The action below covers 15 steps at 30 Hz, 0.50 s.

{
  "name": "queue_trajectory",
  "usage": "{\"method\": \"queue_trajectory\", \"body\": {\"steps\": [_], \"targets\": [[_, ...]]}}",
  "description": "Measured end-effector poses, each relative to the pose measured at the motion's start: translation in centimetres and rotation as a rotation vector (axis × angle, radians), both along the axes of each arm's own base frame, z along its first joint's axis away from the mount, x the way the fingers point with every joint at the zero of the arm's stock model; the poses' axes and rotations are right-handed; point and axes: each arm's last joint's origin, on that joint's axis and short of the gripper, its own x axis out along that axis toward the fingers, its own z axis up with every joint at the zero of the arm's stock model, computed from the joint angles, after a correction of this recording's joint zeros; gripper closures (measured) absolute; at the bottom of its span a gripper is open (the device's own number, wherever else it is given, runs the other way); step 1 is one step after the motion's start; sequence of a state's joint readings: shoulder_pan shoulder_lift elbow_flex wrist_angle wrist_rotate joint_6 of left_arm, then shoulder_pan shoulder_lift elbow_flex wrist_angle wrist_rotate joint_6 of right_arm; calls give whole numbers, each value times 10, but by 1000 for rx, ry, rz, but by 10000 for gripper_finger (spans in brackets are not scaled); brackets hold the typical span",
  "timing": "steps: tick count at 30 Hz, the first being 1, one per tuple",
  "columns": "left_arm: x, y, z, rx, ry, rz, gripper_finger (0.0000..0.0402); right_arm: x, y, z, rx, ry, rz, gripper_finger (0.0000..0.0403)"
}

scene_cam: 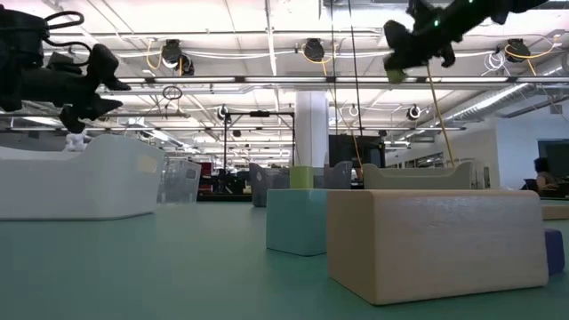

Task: Sort & place blocks by color
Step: Put the right green block into the gray bin

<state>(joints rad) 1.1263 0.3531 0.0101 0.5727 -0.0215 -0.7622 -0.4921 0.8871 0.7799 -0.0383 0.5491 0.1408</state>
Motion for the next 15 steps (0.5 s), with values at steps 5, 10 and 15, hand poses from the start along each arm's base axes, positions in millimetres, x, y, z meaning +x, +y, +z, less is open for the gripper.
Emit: {"method": "queue_trajectory", "body": {"steps": [5, 10, 15], "targets": [[7, -6, 7, -1, -131, -276, 199, -2, -19, -22, 136, 87, -79, 375], [14, -14, 13, -30, -246, -517, 199, 1, -36, -45, 267, 144, -124, 375], [19, -17, 11, -74, -265, -573, 199, 3, -49, -67, 418, 155, -176, 369]]}}
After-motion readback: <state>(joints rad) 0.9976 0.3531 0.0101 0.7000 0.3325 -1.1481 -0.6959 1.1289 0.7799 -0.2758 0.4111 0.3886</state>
